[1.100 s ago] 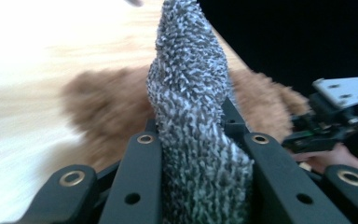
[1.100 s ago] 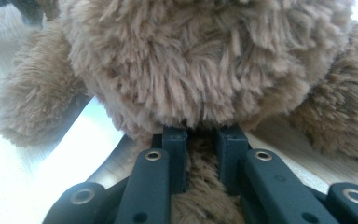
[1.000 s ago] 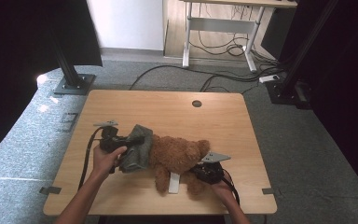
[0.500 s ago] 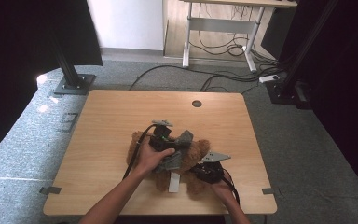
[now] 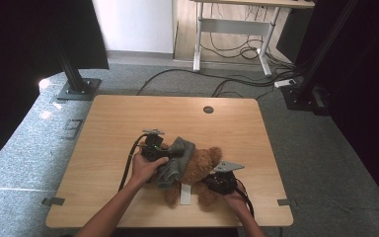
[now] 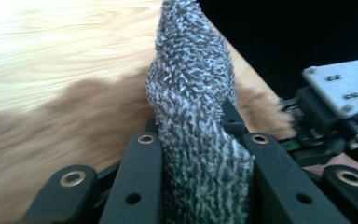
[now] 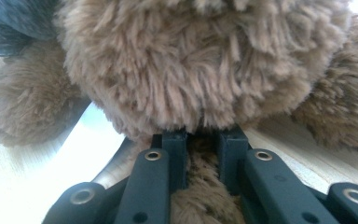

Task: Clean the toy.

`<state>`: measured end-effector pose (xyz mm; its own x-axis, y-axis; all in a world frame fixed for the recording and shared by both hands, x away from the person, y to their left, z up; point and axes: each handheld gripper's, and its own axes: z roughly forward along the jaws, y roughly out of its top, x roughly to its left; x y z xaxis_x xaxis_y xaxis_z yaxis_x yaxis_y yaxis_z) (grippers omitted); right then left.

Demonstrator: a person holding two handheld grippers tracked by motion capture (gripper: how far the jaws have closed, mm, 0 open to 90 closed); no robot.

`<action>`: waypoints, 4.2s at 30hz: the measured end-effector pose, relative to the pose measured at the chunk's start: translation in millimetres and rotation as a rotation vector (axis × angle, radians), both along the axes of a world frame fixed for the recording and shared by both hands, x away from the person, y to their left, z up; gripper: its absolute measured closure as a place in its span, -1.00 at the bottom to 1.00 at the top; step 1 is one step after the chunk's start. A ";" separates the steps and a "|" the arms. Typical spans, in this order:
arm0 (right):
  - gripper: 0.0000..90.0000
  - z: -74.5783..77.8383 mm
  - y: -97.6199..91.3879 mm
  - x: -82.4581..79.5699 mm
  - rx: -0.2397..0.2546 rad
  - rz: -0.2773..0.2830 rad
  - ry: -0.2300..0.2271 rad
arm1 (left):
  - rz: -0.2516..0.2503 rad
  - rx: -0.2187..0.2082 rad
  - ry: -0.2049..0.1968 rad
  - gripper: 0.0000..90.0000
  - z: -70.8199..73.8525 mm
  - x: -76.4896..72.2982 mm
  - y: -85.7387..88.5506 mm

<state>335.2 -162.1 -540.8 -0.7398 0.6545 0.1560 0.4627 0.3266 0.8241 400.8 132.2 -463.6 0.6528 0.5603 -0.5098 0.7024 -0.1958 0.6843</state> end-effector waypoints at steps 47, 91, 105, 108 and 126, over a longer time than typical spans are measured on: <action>0.72 -0.6 2.8 -2.5 0.001 -0.005 0.001 | -0.045 -0.085 0.011 0.69 -15.7 -57.1 96.1; -0.06 22.9 -59.4 44.8 0.065 -0.271 -0.017 | 0.029 -0.099 -0.067 0.68 -12.0 -25.7 91.6; -0.50 12.7 -46.9 95.0 0.045 -0.290 0.087 | 0.029 -0.111 -0.022 0.67 -19.1 0.8 79.5; -0.50 3.8 -42.9 101.5 0.040 -0.277 0.119 | 0.026 -0.122 -0.015 0.67 -19.8 1.9 79.2; 0.35 -3.0 -27.1 112.0 0.024 -0.246 0.124 | -0.030 -0.127 -0.010 0.67 -12.3 -7.6 70.8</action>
